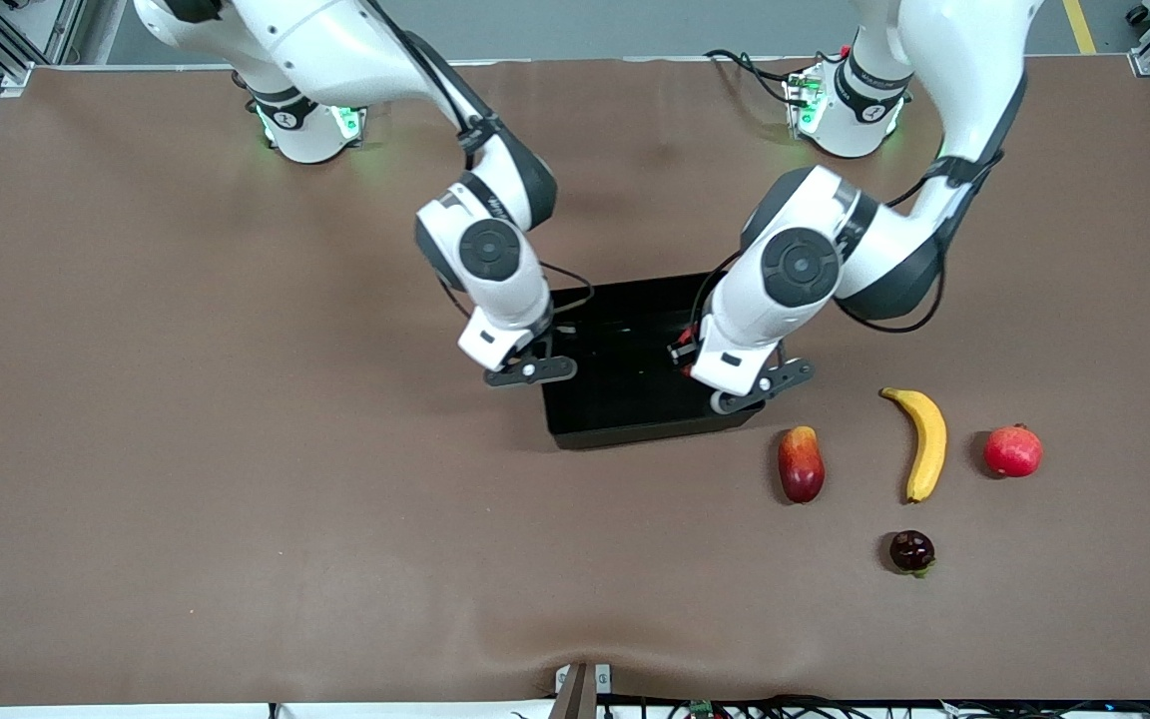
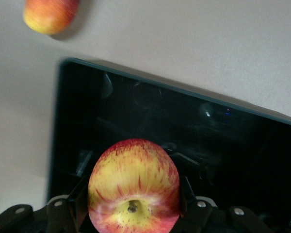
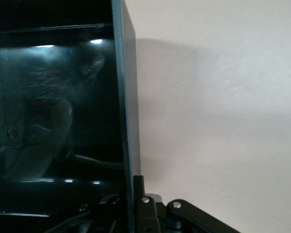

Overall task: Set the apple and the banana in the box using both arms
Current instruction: 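Lower the apple into the box with the left gripper while the right releases the box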

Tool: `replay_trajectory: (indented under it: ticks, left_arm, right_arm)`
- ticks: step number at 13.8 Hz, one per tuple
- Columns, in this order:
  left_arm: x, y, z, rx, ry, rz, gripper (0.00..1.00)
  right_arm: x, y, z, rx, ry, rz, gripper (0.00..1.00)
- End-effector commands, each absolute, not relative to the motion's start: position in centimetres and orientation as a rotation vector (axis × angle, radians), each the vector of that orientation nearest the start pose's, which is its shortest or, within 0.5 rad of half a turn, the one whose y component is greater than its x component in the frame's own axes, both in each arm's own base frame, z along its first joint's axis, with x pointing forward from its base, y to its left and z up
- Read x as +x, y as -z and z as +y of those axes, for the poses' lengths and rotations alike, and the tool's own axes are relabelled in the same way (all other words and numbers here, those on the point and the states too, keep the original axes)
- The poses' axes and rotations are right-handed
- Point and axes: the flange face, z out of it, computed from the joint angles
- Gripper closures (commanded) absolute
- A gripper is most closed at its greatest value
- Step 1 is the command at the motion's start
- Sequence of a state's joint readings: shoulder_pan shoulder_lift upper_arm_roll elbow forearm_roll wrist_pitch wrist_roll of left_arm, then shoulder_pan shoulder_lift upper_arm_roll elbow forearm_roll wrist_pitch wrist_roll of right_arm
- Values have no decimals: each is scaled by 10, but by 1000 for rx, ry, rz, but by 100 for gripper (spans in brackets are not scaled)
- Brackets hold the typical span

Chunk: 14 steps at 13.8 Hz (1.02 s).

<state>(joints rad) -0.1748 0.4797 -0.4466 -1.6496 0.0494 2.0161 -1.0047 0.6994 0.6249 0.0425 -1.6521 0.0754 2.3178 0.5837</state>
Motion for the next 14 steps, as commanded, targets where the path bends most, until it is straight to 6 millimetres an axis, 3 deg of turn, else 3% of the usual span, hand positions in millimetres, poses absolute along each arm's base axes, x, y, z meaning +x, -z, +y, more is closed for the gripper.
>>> replay_trajectory:
  ticks: [1,2,11,14]
  left_arm:
    - [565,-332,-358,-3117,-280,-658,100]
    - [564,-321,-352,-3090,-275,-639,100]
    - [547,-246,-342,-2955,-334,-627,100]
    - [550,-229,-344,-2977,-305,-628,100]
  right_arm:
    - [525,-259,466,-3031,-10,-77,22]
    - [525,-260,466,-3032,-6,-81,0]
    - [529,-265,461,-3032,-3,-64,0]
    - [534,-282,458,-3019,20,-10,0]
